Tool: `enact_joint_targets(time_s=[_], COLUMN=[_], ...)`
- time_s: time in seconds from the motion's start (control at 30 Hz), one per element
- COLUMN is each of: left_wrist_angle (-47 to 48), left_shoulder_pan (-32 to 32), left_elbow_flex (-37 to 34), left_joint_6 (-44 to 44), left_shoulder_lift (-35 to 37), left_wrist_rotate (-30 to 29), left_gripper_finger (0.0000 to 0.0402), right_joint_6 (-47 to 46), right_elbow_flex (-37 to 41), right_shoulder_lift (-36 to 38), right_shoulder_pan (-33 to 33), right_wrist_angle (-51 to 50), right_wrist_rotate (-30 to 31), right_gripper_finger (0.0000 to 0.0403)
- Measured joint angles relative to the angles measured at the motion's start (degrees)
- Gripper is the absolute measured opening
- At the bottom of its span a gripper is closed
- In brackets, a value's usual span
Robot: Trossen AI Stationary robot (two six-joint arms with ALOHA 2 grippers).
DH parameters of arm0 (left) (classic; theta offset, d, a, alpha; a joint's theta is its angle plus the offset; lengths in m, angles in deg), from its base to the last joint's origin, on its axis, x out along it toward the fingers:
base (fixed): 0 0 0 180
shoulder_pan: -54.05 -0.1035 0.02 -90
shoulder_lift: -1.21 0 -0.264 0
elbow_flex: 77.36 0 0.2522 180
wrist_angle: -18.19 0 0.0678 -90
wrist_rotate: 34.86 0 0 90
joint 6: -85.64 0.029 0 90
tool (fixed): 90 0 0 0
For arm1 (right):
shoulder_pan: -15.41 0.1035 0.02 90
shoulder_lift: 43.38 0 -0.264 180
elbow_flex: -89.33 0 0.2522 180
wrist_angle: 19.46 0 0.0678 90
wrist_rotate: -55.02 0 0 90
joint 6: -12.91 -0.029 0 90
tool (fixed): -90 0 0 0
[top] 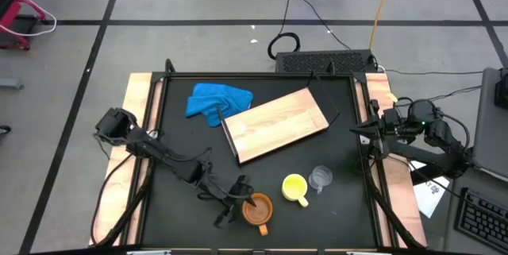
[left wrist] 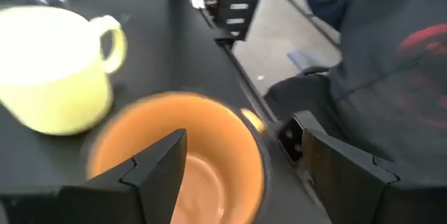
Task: Stack small to large cups/mugs on shelf
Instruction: Put the brown mug on the shelf
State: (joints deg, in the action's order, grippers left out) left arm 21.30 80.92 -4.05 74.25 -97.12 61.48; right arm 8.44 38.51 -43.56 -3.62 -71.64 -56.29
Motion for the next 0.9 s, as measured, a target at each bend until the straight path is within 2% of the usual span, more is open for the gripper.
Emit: enact_joint_targets(time_s=[0.27,0.4,0.5,0.57,0.73,0.9], left_wrist_angle=[21.21,26.01,27.84,32.62,43.68,49.00], left_shoulder_pan=[-3.01,-5.85,-7.28,-7.60,-6.81,-5.94], left_elbow_flex=[11.89,15.00,19.17,22.35,31.58,38.06], left_joint_6=[5.54,5.46,5.78,6.42,10.23,12.66], left_shoulder_lift=[0.05,-2.18,-5.24,-7.50,-14.63,-18.95], left_wrist_rotate=[-2.13,-0.61,0.67,1.95,1.86,1.08], left_gripper_finger=[0.0287,0.0287,0.0287,0.0287,0.0287,0.0287], right_joint_6=[0.00,0.00,-0.01,-0.01,0.00,-0.01], right_elbow_flex=[0.00,0.00,0.00,0.00,-0.02,-0.02], right_shoulder_lift=[0.00,0.00,0.01,0.04,0.02,-0.02], right_shoulder_pan=[0.01,0.00,0.00,0.01,0.00,0.00], right_wrist_angle=[0.00,0.00,-0.05,0.01,0.00,-0.14], right_wrist_rotate=[-0.01,-0.02,-0.02,-0.03,-0.02,-0.03], right_gripper_finger=[0.0000,0.0000,0.0000,0.0000,0.0000,0.0000])
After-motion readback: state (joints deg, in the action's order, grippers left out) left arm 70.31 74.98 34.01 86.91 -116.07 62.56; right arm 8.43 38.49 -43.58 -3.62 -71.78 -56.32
